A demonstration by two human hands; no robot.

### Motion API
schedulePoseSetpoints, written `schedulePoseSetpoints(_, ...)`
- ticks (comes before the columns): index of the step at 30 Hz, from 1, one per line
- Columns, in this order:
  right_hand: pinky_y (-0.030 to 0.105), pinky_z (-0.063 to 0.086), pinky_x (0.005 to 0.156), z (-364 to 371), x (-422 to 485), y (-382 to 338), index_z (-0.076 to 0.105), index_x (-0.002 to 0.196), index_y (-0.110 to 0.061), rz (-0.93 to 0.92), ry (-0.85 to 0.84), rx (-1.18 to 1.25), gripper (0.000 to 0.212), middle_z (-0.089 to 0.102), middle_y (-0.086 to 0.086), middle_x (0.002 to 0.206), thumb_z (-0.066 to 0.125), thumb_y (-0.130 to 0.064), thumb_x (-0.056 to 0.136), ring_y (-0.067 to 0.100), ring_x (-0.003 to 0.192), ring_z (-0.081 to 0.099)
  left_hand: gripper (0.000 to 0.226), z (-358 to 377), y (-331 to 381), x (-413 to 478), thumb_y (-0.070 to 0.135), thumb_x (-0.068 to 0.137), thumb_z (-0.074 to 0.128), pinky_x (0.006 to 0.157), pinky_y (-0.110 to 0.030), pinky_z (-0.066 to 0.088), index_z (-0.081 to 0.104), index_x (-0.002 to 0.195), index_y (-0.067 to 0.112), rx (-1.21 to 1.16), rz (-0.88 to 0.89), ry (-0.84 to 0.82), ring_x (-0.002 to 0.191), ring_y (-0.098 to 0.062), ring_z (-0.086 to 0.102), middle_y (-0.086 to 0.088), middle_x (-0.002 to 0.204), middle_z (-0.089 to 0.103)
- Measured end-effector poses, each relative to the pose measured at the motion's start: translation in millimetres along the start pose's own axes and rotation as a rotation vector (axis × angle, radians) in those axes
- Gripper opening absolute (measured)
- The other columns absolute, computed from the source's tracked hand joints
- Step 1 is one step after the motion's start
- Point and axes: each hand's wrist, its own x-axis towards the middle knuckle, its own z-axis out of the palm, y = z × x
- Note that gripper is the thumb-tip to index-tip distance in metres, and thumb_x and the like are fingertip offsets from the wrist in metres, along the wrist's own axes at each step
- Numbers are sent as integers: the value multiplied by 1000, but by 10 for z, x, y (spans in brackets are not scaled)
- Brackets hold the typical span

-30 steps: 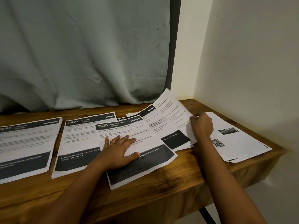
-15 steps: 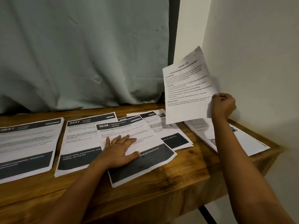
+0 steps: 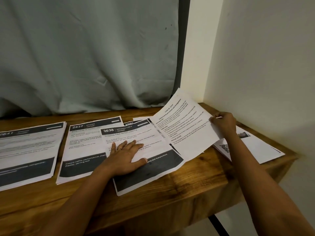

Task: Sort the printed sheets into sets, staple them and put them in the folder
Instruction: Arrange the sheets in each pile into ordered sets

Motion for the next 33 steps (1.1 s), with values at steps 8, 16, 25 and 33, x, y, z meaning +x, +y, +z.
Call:
schedulePoseSetpoints(8,29,45,73,314,-147,-18,69,88,-13,-5,-107,14,13,67,4,98,72,-23,81,23,90,61,105,4,2,-1,92,60,6,117,-54,-10,5,151,40,-7,-7,-4,148,-23,-4,5,162,-2)
schedulePoseSetpoints(16,31,45,76,625,-338,-146,69,86,-5,-10,-242,-147,18,63,7,87,71,-22,82,20,87,56,101,-9,9,-1,89,63,7,117,-53,-10,5,151,40,-11,-9,-3,148,-23,-4,5,162,-3)
schedulePoseSetpoints(25,29,43,71,771,-404,-270,65,96,-6,46,-268,-314,23,61,5,92,69,-25,85,22,86,56,133,8,-12,14,100,33,-16,117,-52,-10,5,150,42,-34,5,1,148,-23,-3,6,162,-2)
schedulePoseSetpoints(33,25,42,74,875,-301,-323,62,107,0,57,-298,-290,30,64,12,111,71,-18,85,24,92,59,133,12,-19,27,100,33,-16,116,-53,-11,4,150,42,-32,5,-1,148,-23,-4,5,162,-2)
